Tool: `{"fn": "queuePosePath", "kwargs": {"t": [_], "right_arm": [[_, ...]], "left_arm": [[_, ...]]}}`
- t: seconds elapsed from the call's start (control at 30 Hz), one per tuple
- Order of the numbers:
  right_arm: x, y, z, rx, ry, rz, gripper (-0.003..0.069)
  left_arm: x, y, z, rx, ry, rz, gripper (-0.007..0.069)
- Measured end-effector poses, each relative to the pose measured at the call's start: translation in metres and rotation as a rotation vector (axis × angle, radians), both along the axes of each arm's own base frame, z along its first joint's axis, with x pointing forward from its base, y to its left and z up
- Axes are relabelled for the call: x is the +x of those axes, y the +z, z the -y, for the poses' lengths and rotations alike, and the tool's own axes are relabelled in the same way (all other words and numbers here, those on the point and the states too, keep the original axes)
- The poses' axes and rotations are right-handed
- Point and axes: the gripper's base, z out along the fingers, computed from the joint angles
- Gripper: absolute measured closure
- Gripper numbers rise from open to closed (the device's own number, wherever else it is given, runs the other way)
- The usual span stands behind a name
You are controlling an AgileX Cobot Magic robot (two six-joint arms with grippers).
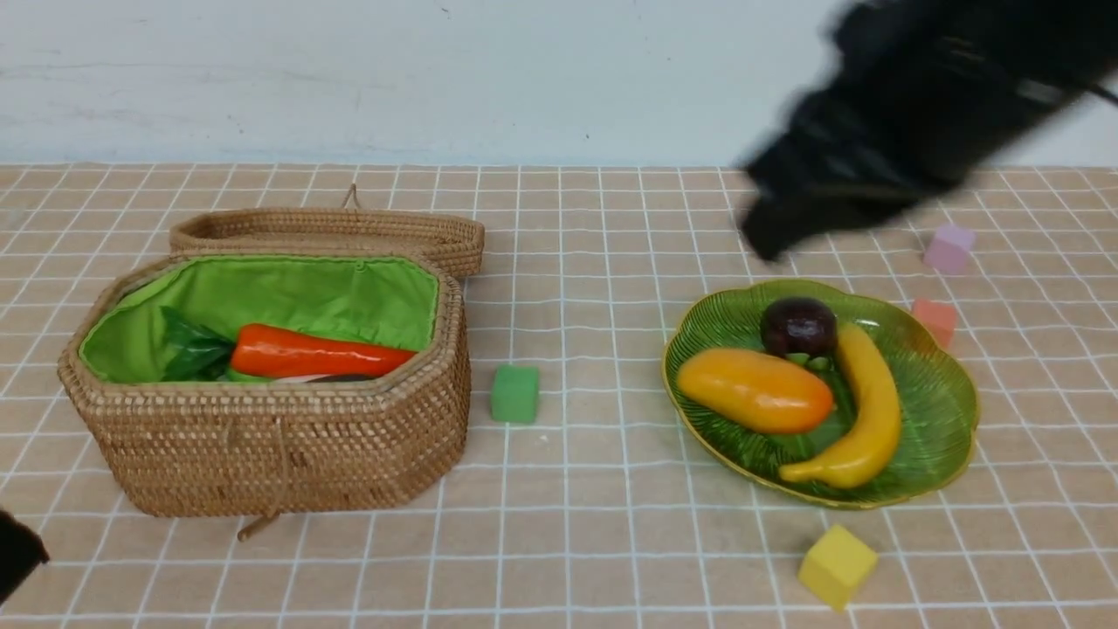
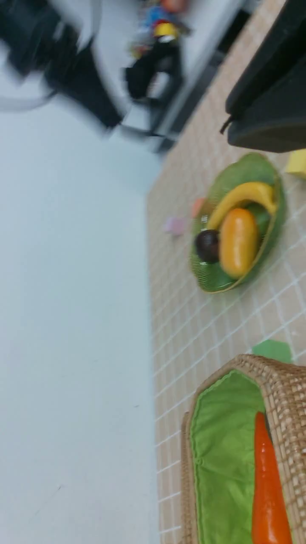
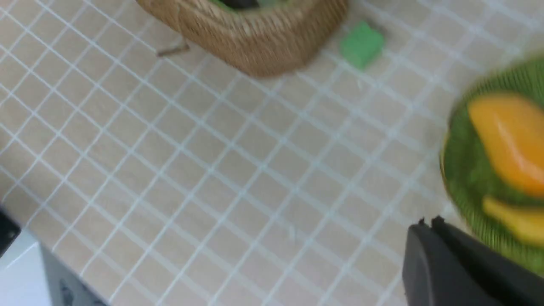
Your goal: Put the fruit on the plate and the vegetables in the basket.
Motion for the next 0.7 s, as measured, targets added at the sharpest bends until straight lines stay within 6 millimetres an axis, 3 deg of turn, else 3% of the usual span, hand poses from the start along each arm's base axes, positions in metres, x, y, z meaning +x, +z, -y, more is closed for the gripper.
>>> {"fn": "queuePosePath", "kwargs": {"t": [0.07, 0.1, 0.17, 0.23, 0.4, 0.7], "right_arm": [[-0.023, -0.009, 0.016, 0.004, -0.042, -0.039, 0.0662], [-0.045, -0.015, 0.03, 0.015, -0.073, -0.057, 0.0658], [-0.058, -0.023, 0.039, 0.014, -0.093, -0.081, 0.0655], [-0.087, -0.049, 0.058, 0.025, -0.147, -0.129, 0.065], [-0.117, -0.085, 0.079, 0.082, -0.196, -0.101, 0.0644], [-0.146, -0.119, 0.097, 0.08, -0.199, -0.111, 0.0636]], "left_arm": [[0.002, -0.013, -0.001, -0.026, 0.018, 0.007, 0.062], [0.005, -0.022, -0.002, -0.034, 0.035, 0.008, 0.062], [0.007, -0.028, -0.002, -0.035, 0.044, 0.004, 0.0619], [0.012, -0.043, 0.0, -0.03, 0.056, -0.027, 0.0617], [0.016, -0.064, 0.002, 0.001, 0.052, -0.088, 0.0611], [0.018, -0.085, 0.005, 0.038, 0.039, -0.16, 0.0603]]}}
